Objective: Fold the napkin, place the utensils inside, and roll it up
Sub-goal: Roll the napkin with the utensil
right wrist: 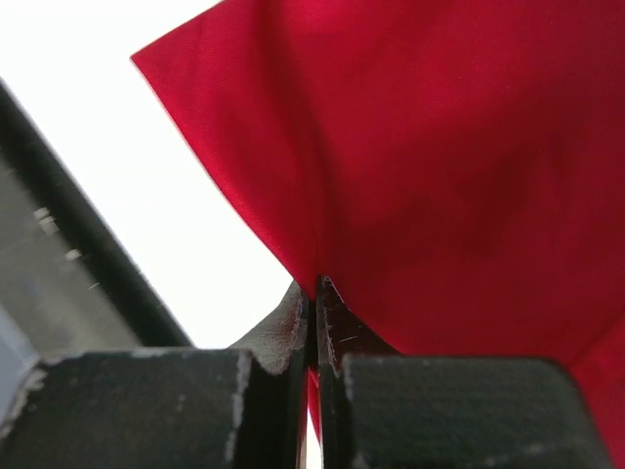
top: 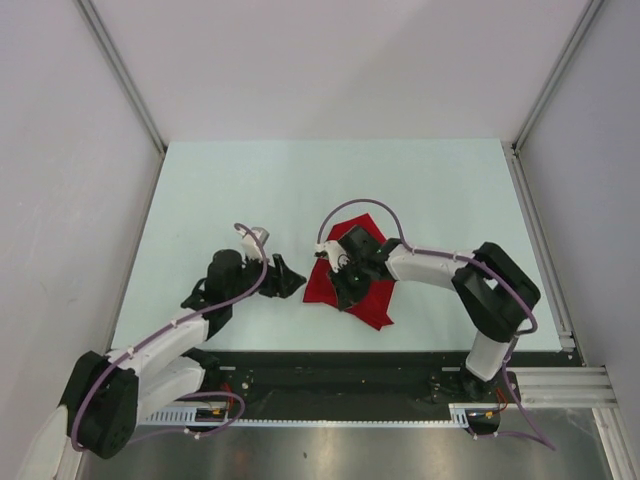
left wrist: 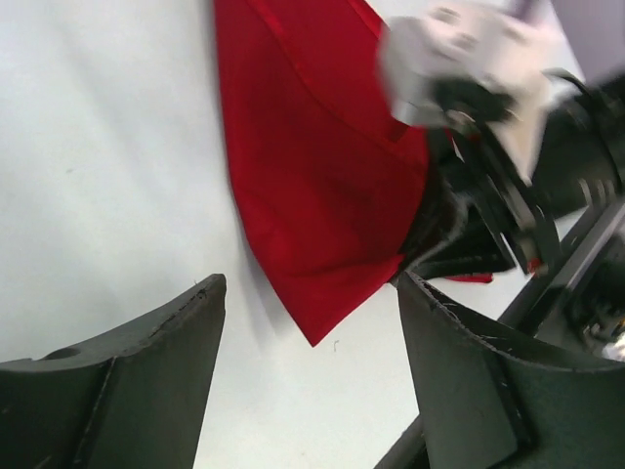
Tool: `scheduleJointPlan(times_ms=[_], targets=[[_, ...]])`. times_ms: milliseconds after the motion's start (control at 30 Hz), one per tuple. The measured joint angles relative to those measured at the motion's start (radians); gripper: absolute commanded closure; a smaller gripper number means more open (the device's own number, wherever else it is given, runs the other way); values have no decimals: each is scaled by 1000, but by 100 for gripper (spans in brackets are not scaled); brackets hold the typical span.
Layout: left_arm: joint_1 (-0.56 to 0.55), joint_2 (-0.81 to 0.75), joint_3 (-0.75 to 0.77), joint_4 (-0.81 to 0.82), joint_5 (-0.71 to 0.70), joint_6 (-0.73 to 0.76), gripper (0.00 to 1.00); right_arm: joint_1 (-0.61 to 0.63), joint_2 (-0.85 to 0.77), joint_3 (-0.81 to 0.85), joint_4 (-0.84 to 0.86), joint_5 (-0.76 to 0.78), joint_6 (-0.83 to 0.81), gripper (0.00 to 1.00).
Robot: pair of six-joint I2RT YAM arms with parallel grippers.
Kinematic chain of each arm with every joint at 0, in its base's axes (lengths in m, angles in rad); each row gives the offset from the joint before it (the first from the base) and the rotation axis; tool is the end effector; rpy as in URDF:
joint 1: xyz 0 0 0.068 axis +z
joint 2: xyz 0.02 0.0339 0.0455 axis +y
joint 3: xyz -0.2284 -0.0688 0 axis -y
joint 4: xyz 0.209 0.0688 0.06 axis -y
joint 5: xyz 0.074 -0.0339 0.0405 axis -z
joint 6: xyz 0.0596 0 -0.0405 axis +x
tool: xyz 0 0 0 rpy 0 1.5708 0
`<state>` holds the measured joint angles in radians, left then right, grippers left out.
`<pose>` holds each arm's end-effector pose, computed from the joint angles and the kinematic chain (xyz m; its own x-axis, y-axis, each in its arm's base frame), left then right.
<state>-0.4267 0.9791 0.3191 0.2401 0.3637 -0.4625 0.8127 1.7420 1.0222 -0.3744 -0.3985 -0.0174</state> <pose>0.1851 -0.1074 0.1695 -0.6367 -0.1686 -0.7525 0.4452 0.7164 -0.5372 0.1996 0.2445 0.1313 -0.5971 -0.6539 -0.4647 -0.8022 0.4931 0.3368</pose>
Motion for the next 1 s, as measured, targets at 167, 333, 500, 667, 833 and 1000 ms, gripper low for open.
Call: scheduleJointPlan(times_ms=[167,333,500,667,833,1000], targets=[[-89,15,-7,13,-20,89,23,-75,108,50,-55,-206,-2,100],[-130,54,-13,39,-19,172,21,-142,190,89,-90,-366,-2,100],[-159,112,-13,101,14,237,20,-187,273,134,-138,-486,-8,100],[-187,204,-8,109,64,281,20,-216,337,169,-177,-573,-13,100],[-210,238,10,108,65,307,19,-238,377,196,-212,-621,-23,100],[-213,280,39,109,55,325,21,-252,398,209,-235,-650,-37,100]])
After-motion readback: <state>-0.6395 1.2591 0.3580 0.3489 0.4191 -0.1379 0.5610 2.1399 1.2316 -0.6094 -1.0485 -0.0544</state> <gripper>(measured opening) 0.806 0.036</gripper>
